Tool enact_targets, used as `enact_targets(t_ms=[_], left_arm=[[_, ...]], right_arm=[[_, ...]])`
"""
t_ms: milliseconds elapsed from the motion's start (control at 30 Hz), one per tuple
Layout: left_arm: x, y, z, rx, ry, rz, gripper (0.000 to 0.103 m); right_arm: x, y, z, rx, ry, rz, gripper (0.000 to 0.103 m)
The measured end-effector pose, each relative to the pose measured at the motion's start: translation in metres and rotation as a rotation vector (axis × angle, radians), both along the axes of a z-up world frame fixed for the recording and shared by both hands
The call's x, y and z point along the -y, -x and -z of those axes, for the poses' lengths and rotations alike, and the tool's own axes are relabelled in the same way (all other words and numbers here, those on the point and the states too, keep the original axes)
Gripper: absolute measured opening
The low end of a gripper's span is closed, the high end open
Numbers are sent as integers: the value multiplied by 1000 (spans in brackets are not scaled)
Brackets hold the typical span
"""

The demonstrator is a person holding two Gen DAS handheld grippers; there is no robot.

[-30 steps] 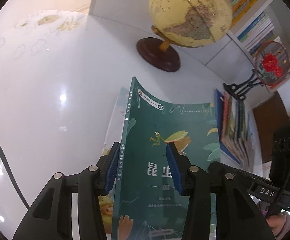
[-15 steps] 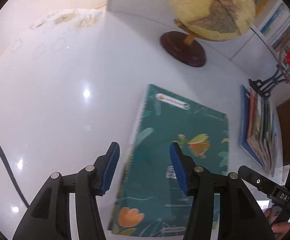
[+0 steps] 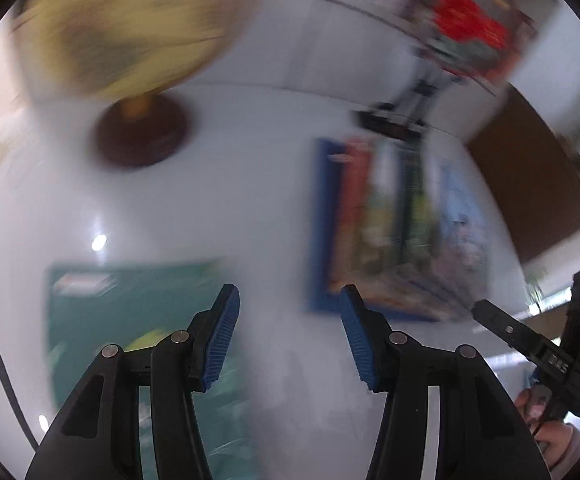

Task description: Organize books

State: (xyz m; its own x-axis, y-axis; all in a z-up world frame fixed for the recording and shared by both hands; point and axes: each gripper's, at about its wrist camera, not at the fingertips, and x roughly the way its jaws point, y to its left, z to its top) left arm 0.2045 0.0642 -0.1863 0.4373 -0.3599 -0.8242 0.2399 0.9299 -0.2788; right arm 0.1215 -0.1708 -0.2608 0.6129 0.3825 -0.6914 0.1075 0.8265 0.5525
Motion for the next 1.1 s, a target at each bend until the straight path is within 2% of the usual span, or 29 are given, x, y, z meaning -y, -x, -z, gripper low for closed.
enact_targets(t_ms=[67,133,233,300,400,633,800,900,967,1100], left_arm=[[34,-5,-4,20,2,75,53],[69,-11,-7,43,1,150,64],[116,-17,-12,83,2,247,68],[145,-23,-10,80,4,311,73],[174,-33,1,47,3,372,74],[205,-48,26,-41,56,439,74],[219,-49,28,-25,63,489,77],[224,-46,28,16,26,479,77],[225,-48,27,39,8,460,77],[227,-55,27,45,10,434,77]], right_arm=[[26,7,3,8,-1,84,55],[55,15,6,7,-12,161,55],[86,17,13,-5,-28,238,56],[102,20,17,0,-39,273,56],[116,17,22,3,-24,306,56],[132,6,37,-20,18,342,56],[141,0,52,-56,-13,347,57],[140,-5,51,-10,-56,333,67],[139,-9,50,-11,-88,306,74],[140,-9,49,-10,-102,293,75]])
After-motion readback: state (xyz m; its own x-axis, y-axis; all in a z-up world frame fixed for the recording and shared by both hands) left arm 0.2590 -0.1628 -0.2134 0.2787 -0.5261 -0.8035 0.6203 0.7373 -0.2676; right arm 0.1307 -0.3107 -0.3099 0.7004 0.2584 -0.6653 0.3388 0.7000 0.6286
